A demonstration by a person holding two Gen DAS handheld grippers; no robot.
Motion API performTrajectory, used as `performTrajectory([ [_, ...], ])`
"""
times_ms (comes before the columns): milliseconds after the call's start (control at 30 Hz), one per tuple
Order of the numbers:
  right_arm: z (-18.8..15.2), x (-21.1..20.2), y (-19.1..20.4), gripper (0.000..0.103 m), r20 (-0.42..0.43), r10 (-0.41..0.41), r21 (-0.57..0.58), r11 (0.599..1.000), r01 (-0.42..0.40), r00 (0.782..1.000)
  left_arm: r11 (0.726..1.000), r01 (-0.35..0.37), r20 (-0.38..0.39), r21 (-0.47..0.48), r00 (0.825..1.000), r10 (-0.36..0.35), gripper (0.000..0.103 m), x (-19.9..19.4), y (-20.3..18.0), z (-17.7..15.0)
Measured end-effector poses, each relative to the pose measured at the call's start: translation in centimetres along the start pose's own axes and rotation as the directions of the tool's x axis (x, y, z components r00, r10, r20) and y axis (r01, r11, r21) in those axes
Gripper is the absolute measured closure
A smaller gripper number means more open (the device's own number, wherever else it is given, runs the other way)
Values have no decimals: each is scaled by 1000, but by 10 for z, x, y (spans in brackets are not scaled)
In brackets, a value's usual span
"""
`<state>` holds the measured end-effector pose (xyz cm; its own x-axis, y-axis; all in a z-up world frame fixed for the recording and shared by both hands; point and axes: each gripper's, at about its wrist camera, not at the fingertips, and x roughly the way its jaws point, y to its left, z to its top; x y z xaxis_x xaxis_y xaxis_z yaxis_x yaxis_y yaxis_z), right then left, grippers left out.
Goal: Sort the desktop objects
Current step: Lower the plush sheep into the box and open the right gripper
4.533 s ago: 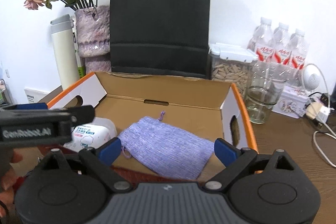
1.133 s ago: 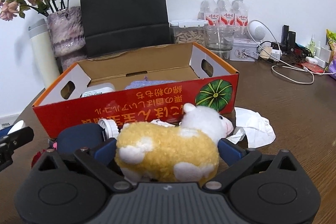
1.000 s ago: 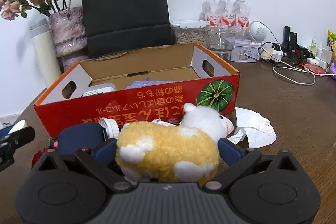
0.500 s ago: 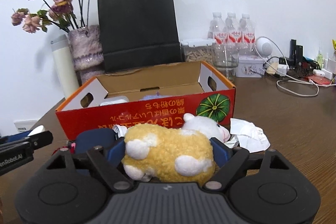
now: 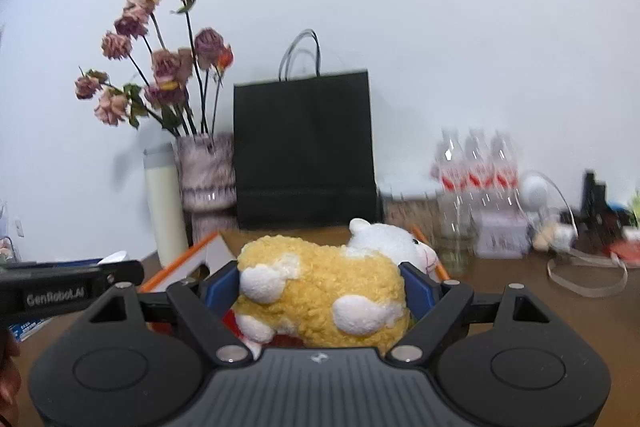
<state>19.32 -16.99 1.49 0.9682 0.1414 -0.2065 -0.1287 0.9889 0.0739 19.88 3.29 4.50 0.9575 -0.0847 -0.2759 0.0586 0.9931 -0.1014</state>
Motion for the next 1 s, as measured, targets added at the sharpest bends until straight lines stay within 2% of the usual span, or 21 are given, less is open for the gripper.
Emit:
performTrajectory([
  [167, 14, 39, -10, 21, 7, 26, -3, 1000, -26, 1000, 1000, -11, 13, -16, 1000, 12, 62, 37, -11, 20],
  [500, 11, 121, -28, 21, -69, 36, -57, 998, -40, 997, 998, -57, -64, 30, 996, 58, 62, 118, 2, 18],
  [833, -5, 168, -26, 20, -176, 27, -131, 990, -51, 984, 994, -92, -201, 51, 974, 100, 62, 165, 18, 3],
  [1000, -12, 176, -24, 19, -218, 29, -148, 987, -63, 975, 994, -84, -219, 70, 971, 97, 62, 168, 16, -1],
])
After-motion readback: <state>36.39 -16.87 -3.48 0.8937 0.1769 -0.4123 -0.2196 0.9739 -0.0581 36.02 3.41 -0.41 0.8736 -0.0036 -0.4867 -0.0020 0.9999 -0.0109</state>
